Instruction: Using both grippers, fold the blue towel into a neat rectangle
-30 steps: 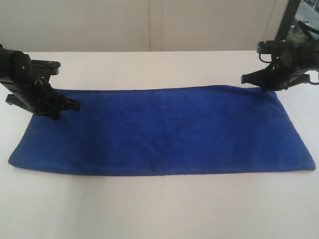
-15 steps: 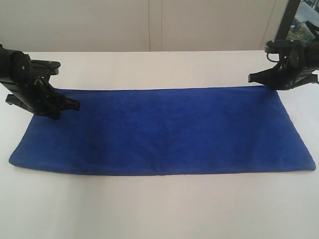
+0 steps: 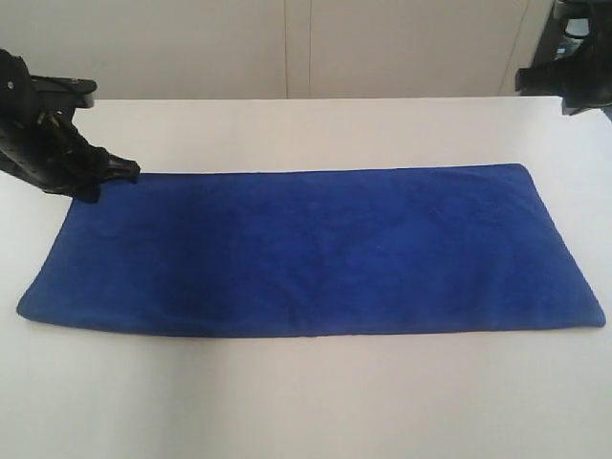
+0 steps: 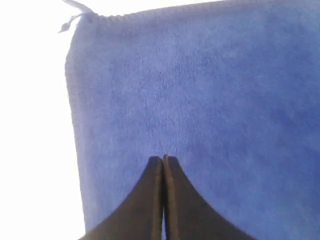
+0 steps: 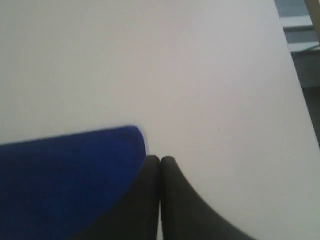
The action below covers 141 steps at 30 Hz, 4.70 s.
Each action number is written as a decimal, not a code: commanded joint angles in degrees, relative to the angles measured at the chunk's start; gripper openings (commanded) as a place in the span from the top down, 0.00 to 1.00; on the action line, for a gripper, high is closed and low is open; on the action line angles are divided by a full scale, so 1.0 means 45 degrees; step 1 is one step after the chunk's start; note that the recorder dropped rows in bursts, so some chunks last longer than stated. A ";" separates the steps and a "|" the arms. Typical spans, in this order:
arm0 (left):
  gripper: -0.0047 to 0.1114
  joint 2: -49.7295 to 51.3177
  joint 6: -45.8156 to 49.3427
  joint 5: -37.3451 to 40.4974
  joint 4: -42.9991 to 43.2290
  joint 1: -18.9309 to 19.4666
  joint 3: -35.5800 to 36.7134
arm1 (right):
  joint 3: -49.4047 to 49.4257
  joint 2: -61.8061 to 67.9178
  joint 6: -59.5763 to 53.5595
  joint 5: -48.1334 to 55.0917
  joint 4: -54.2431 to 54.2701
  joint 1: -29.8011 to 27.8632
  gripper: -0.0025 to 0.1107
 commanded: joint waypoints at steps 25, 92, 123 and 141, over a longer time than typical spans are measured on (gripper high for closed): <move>0.96 -0.3911 0.5706 0.3412 -0.5545 0.3866 0.4444 | 0.8018 -0.3953 -0.2385 0.1441 0.3278 -0.0075 0.98; 0.57 -0.2280 0.8701 -0.0237 -0.5396 0.3254 0.6018 | 0.8391 -0.3953 -0.2433 -0.0021 0.3631 -0.0075 0.98; 0.96 -0.1542 0.7456 0.0082 -1.2797 0.3225 0.3964 | 0.8391 -0.3953 -0.2433 -0.0054 0.3631 -0.0075 0.98; 0.49 -0.0387 0.7864 -0.0481 -1.3051 0.3225 0.3825 | 0.8391 -0.3953 -0.2433 -0.0235 0.3631 -0.0075 0.98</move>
